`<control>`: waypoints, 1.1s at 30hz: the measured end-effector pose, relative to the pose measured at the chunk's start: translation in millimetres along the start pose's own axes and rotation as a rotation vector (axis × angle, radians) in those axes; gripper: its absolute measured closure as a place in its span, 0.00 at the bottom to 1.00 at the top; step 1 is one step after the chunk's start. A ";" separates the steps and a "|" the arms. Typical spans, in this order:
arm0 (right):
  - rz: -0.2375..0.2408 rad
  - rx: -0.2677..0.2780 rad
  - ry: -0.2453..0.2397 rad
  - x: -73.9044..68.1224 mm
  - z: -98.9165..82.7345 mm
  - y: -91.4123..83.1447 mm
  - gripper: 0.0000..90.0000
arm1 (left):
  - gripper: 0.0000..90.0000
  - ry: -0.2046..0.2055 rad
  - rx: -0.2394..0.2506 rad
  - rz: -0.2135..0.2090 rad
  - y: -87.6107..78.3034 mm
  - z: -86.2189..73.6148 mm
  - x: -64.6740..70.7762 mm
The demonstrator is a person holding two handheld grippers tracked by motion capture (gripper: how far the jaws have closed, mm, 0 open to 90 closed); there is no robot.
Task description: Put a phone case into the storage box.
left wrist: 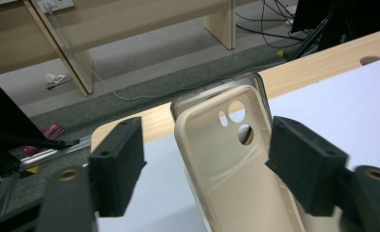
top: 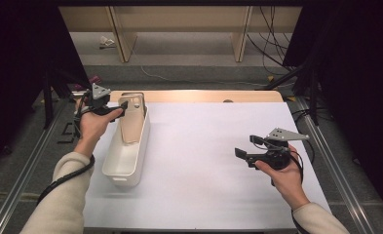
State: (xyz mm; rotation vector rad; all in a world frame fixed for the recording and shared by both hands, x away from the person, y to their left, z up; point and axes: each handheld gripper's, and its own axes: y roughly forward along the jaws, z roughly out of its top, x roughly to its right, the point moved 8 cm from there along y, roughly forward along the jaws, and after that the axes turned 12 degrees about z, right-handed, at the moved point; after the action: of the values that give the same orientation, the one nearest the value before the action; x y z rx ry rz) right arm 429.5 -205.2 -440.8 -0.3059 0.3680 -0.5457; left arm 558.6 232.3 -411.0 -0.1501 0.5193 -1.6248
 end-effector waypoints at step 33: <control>0.036 -0.015 -0.042 -8.3 -0.1 1.6 0.18 | 0.05 -0.027 0.168 -0.357 -135.1 -48.1 96.5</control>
State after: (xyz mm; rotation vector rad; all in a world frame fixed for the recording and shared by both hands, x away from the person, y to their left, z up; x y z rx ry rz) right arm 423.6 -199.3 -439.4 -0.3238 0.3367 -0.5009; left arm 404.0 155.2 -417.4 -0.1439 0.3452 -2.0034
